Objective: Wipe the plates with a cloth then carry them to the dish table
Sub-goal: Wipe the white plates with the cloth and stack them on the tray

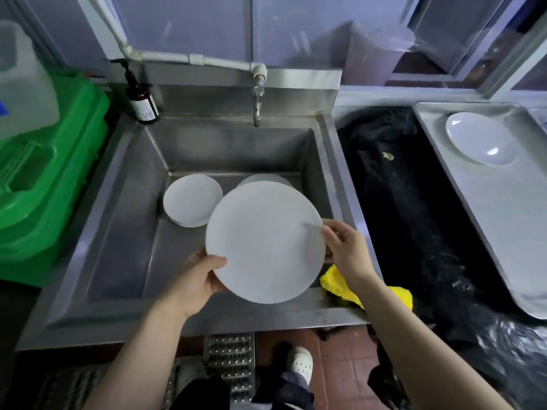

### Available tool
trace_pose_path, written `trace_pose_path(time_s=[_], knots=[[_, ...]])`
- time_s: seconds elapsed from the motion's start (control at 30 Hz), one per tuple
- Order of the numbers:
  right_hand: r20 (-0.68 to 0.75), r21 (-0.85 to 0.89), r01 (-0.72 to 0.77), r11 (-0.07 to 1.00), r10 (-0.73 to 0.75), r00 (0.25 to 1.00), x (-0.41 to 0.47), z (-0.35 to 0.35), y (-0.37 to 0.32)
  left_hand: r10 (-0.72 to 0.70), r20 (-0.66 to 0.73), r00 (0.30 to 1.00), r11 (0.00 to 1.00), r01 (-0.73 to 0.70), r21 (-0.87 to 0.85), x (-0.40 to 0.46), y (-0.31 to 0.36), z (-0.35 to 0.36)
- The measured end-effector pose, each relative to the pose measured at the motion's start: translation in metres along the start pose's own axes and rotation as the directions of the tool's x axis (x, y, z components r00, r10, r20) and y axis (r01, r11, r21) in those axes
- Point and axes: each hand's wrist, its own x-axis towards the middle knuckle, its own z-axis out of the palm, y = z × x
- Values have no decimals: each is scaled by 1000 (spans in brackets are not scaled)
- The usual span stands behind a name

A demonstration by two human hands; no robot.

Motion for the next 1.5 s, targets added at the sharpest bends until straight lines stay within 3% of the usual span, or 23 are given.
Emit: trace_pose_path(time_s=[0.07,0.13,0.23,0.33,0.4,0.47,0.57,0.73,0.83,0.97,1.1,1.23,1.3,1.4,1.5], knots=[[-25,-102,-25,994,22,999,1,-17,12,-11,-18,1000,1000,11,-12,5,-6,9],[-46,-410,-33,911,16,999,0,-36,29,-6,-20,1000,1000,6,-15,10,-7,15],[91,-814,4,580,121,989,-10,-61,54,0,-15,1000,1000,0,-19,20,-5,20],[152,-940,73,335,215,965,-21,-69,72,5,7,1000,1000,-5,-28,27,-1,23],[175,-952,126,279,156,972,-21,-69,78,2,20,1000,999,-2,-38,31,1,24],[191,-943,155,295,98,977,-19,-70,81,-2,37,999,999,3,-44,34,1,24],[161,-877,143,458,-1,987,-18,-74,73,11,66,998,999,-7,-49,35,4,24],[-75,-673,135,727,-249,966,-14,-74,19,60,87,994,997,-55,-58,33,12,29],[-48,-590,289,754,-390,919,-8,-54,-25,96,100,990,995,-94,-28,28,17,34],[78,-635,526,565,-631,772,10,-21,-65,145,100,984,989,-148,28,16,25,40],[145,-731,593,338,-772,618,25,-4,-88,189,130,973,978,-199,68,7,35,43],[327,-758,649,59,-827,457,34,-4,-98,297,136,945,952,-304,27,0,54,44],[333,-764,644,35,-834,441,32,-5,-100,372,126,920,928,-371,-35,-3,63,46],[322,-730,678,85,-832,451,21,8,-96,447,66,892,891,-437,-125,-5,75,53],[407,-632,765,123,-788,463,-1,38,-89,475,11,880,861,-462,-211,0,82,58]])
